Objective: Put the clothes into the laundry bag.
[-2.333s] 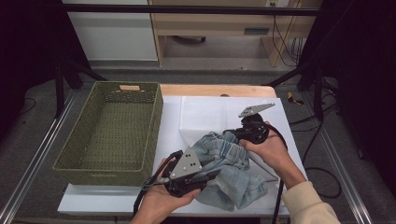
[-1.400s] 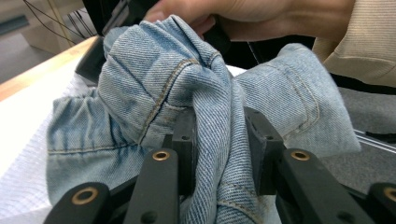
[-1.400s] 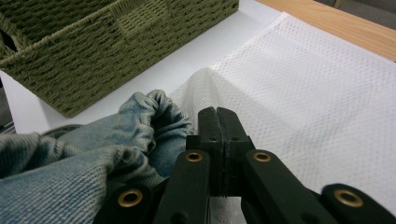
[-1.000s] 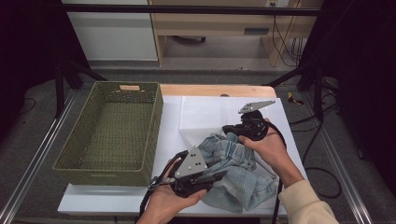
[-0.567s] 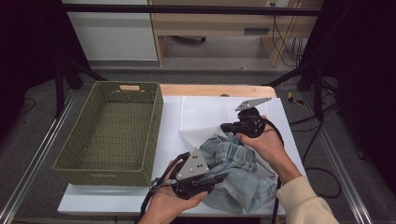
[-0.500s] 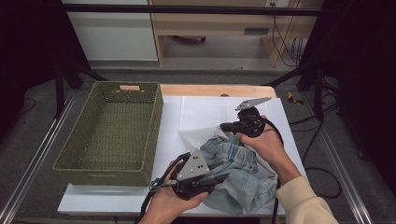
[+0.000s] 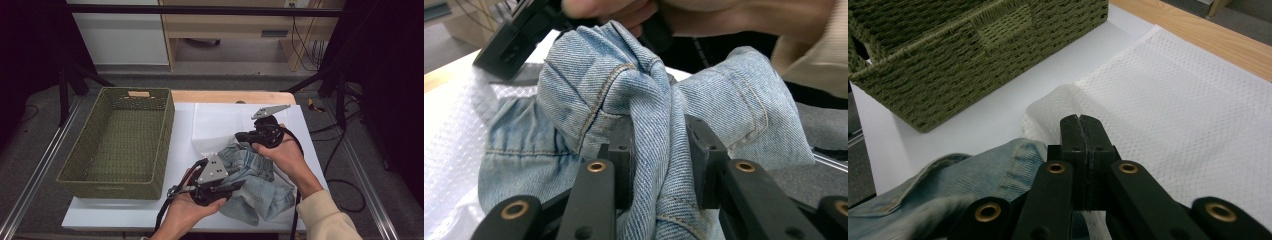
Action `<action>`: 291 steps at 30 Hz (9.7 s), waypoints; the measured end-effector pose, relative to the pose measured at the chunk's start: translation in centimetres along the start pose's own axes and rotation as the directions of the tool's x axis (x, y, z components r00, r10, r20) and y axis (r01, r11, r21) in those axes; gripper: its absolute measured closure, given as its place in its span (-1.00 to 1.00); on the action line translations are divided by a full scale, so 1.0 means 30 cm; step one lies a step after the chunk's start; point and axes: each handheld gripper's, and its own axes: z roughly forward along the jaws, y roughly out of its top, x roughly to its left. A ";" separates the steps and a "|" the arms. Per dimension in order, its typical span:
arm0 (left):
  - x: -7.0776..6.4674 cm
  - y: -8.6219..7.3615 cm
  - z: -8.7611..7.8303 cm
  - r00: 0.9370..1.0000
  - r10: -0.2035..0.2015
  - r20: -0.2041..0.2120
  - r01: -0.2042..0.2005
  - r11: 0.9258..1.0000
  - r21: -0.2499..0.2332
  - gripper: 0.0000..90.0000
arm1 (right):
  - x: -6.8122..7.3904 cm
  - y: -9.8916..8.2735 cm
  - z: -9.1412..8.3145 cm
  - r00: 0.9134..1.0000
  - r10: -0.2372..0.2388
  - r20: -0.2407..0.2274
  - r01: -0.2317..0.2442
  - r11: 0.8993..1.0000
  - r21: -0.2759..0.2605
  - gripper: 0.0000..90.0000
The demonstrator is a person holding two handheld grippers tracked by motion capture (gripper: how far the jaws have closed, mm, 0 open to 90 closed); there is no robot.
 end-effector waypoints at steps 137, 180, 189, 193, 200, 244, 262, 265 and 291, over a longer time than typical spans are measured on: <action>0.104 -0.286 -0.012 0.967 -0.122 -0.224 0.101 0.990 -0.103 -0.08 | 0.159 -0.178 -0.067 1.000 -0.023 0.006 0.023 1.000 -0.014 1.00; 0.203 -0.410 0.060 0.947 -0.231 -0.223 0.235 0.972 -0.005 -0.19 | 0.180 -0.074 0.113 0.989 -0.100 0.110 0.089 0.991 0.096 0.22; 0.207 -0.405 0.091 0.953 -0.265 -0.145 0.269 0.963 0.005 0.20 | 0.175 -0.070 0.182 0.986 -0.112 0.122 0.092 0.983 0.159 0.40; 0.201 -0.392 0.114 0.954 -0.264 -0.143 0.268 0.963 0.010 0.51 | 0.168 -0.071 0.202 0.985 -0.115 0.130 0.089 0.978 0.190 0.71; 0.191 -0.365 0.134 0.958 -0.249 -0.139 0.255 0.967 0.022 0.81 | 0.152 -0.068 0.202 0.988 -0.088 0.123 0.062 0.978 0.199 0.97; 0.214 -0.330 0.093 0.949 -0.202 -0.243 0.187 0.979 -0.081 0.41 | 0.217 -0.099 0.040 0.997 -0.075 0.020 0.074 0.996 0.043 0.24; 0.111 -0.388 0.002 0.971 -0.128 -0.203 0.130 0.992 -0.007 -0.01 | 0.197 -0.146 -0.006 0.996 -0.064 0.055 0.059 0.995 0.083 0.99; 0.103 -0.400 0.003 0.974 -0.122 -0.193 0.125 0.992 0.006 -0.02 | 0.201 -0.141 -0.009 0.997 -0.066 0.049 0.062 0.995 0.079 0.99; 0.074 -0.363 0.123 0.979 -0.182 -0.090 0.184 0.983 0.021 -0.27 | 0.225 -0.153 -0.017 0.998 -0.066 0.025 0.063 0.994 0.094 1.00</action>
